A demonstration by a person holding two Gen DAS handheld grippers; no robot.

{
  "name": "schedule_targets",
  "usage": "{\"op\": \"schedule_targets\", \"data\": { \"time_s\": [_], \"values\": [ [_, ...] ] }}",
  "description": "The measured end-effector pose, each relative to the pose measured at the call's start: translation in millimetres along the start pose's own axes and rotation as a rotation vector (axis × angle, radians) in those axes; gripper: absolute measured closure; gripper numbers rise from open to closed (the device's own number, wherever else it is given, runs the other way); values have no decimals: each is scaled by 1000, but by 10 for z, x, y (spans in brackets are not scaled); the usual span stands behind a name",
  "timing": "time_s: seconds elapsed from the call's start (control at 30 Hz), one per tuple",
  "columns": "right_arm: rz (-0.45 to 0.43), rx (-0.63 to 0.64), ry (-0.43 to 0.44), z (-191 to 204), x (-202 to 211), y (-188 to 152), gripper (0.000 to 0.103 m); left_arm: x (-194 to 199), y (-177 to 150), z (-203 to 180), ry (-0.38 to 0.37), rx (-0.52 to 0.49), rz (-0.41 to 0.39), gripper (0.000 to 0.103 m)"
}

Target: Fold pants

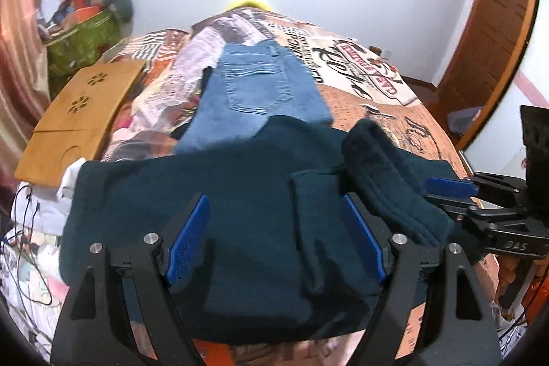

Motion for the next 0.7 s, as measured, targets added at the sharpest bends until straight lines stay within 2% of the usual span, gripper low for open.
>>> {"op": "schedule_targets", "data": {
  "time_s": [0.17, 0.3, 0.4, 0.5, 0.57, 0.63, 0.7],
  "values": [
    [-29, -25, -36, -141, 203, -21, 62, 4, 15, -49, -7, -4, 9, 24],
    [-56, -76, -78, -354, 444, -98, 62, 74, 111, -386, -58, -48, -8, 24],
    [-73, -106, -132, -523, 636, -189, 58, 168, 207, -714, -89, -112, -47, 24],
    [-87, -126, -178, -654, 772, -283, 55, 138, 220, -1005, -89, -187, -72, 15],
    [-78, -130, -200, -712, 810, -360, 55, -2, 141, -1127, -81, -222, -35, 14],
    [-59, -133, -209, -748, 810, -435, 55, -227, -17, -1203, -74, -251, 47, 14],
    [-28, -139, -201, -774, 766, -552, 54, -426, -204, -1163, -31, -273, 111, 15]
  ]
}}
Point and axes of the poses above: each gripper's, at about its wrist camera, not at the fingertips, and x roughly against the way its jaws point, z to its left, y to its top, the point moved 9 cm from there along -x, roughly the way its jaws point, and after that the axes turned 9 degrees about y, right-handed, at the moved point
